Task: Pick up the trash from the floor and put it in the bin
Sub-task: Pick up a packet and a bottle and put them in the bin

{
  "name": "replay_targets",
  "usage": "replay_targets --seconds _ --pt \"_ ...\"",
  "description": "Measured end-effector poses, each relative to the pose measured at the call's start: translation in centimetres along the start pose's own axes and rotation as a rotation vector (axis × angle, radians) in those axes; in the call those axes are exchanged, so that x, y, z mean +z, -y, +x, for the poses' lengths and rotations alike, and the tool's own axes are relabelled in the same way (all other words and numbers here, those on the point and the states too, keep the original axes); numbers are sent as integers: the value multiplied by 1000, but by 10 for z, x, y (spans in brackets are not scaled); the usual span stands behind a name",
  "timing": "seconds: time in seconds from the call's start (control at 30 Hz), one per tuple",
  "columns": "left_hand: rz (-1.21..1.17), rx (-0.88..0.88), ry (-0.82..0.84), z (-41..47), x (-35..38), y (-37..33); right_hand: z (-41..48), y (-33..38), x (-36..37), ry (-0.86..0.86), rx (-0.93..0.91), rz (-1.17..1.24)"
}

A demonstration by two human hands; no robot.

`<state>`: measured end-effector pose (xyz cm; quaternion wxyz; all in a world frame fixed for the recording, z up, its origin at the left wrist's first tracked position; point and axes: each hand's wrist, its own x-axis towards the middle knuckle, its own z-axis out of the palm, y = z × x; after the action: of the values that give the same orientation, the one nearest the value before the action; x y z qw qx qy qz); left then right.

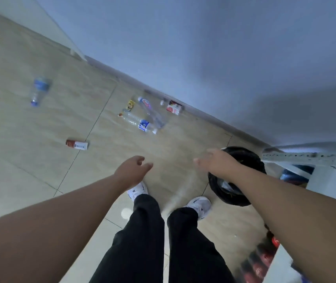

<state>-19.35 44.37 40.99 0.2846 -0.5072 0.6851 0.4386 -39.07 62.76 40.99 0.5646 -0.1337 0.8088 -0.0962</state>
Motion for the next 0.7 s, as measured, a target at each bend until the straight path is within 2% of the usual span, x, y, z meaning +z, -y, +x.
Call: replay_targets --seconds 0.37,0.7 --pt "-262 -192 -35 -21 -65 178 20 131 106 56 -53 -220" --pt "-394 -231 -76 -25 -169 273 23 246 174 66 -69 -301"
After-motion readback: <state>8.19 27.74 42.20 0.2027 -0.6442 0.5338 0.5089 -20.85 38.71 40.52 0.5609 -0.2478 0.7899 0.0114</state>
